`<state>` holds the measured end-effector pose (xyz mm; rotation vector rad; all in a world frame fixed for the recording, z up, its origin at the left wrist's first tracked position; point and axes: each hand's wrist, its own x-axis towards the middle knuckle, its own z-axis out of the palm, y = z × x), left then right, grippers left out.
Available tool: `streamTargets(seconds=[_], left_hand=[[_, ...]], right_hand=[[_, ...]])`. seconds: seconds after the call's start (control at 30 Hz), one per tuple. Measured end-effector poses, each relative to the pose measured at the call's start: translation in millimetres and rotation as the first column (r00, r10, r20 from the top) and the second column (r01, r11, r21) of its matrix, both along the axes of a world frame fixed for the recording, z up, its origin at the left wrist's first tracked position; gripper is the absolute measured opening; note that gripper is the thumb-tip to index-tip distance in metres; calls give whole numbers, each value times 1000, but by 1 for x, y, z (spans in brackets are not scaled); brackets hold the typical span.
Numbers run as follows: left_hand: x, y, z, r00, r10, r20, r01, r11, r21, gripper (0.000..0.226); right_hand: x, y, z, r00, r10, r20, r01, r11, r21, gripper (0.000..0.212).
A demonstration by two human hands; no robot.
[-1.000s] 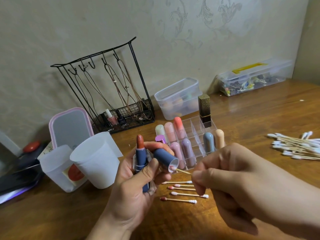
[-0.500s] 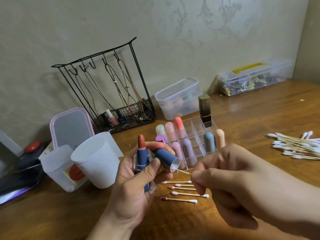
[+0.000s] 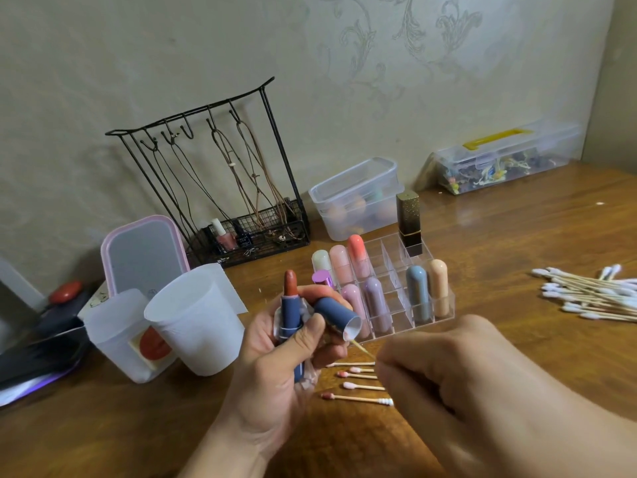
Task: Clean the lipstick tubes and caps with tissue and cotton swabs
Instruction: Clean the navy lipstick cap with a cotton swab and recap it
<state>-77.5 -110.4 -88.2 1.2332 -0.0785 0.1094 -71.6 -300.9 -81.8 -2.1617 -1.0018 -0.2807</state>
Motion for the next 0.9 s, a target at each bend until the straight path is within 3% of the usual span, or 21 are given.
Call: streamTargets(seconds=[0.1, 0.23, 0.3, 0.33, 0.4, 0.53, 0.7, 0.8, 0.9], left_hand=[[-1, -3, 4, 998, -10, -62, 7, 999, -51, 32], [-1, -6, 4, 971, -97, -217, 20, 943, -331, 14], [-2, -6, 6, 944, -234, -233, 98, 872, -480, 32], [-2, -5, 7, 931, -272, -242, 112, 846, -521, 48], [-1, -3, 5, 920, -297, -256, 105, 814, -571, 57], [2, -3, 3, 910, -321, -261, 106, 791, -603, 53], [-2, -11, 8, 922, -192, -337, 5, 875, -485, 27], [-2, -15, 5, 921, -147, -360, -22, 904, -428, 28], [-2, -18, 4, 900, -198, -387, 1, 891, -454, 27]], right_hand=[[6, -6, 5, 994, 101, -31, -97, 990, 100, 34], [9, -13, 9, 992, -34, 125, 8, 980, 198, 26], [11, -15, 9, 980, -92, 177, 50, 973, 227, 24], [12, -15, 9, 976, -114, 188, 66, 968, 244, 22], [17, -14, 7, 965, -161, 207, 109, 965, 240, 20], [19, -12, 4, 958, -196, 210, 155, 968, 197, 19], [14, -11, 4, 940, -184, 286, 143, 977, 158, 17], [13, -8, 1, 892, -201, 404, 160, 978, 135, 19], [8, -4, -1, 891, -176, 419, 108, 977, 181, 18]])
